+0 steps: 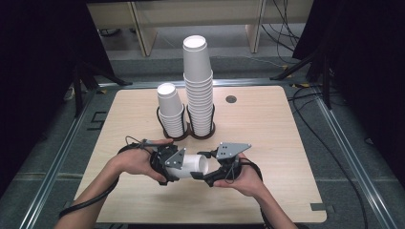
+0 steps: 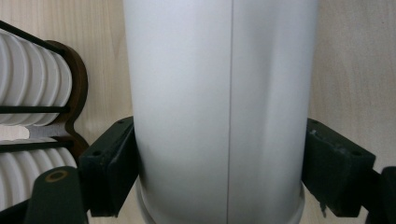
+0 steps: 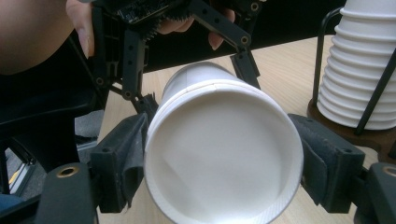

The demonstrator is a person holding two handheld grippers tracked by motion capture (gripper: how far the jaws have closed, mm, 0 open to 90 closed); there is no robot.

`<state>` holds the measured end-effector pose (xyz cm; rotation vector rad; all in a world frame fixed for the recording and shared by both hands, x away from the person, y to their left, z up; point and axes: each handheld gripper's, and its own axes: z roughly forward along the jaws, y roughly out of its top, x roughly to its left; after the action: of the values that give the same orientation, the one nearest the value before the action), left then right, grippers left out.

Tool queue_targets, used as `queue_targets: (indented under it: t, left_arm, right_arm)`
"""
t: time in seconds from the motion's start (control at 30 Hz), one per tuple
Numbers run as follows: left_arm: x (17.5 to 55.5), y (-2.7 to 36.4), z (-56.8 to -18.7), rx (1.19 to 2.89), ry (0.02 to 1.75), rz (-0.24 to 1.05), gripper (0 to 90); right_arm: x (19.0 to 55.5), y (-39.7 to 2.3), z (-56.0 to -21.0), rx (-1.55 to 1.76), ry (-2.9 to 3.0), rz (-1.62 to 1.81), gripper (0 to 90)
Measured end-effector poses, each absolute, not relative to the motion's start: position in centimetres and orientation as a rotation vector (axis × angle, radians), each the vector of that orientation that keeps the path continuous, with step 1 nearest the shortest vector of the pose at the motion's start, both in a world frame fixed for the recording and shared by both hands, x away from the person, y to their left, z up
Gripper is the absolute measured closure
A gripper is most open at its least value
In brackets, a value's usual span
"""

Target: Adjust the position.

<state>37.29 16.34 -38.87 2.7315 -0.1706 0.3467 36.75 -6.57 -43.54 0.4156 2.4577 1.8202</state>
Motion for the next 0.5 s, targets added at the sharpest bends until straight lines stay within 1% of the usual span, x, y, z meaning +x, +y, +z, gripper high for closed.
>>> queue_targets:
  t: [0.33,0.5]
  left_arm:
    - [37.22,16.30,-38.86,2.723,-0.183,0.349,18.7]
    - [37.38,16.60,-38.86,2.692,-0.209,0.329,16.6]
  right_arm:
    - [36.74,-6.79,-43.74,0.410,2.500,1.806,25.7]
    - [36.86,-7.00,-43.94,0.390,2.498,1.794,26.3]
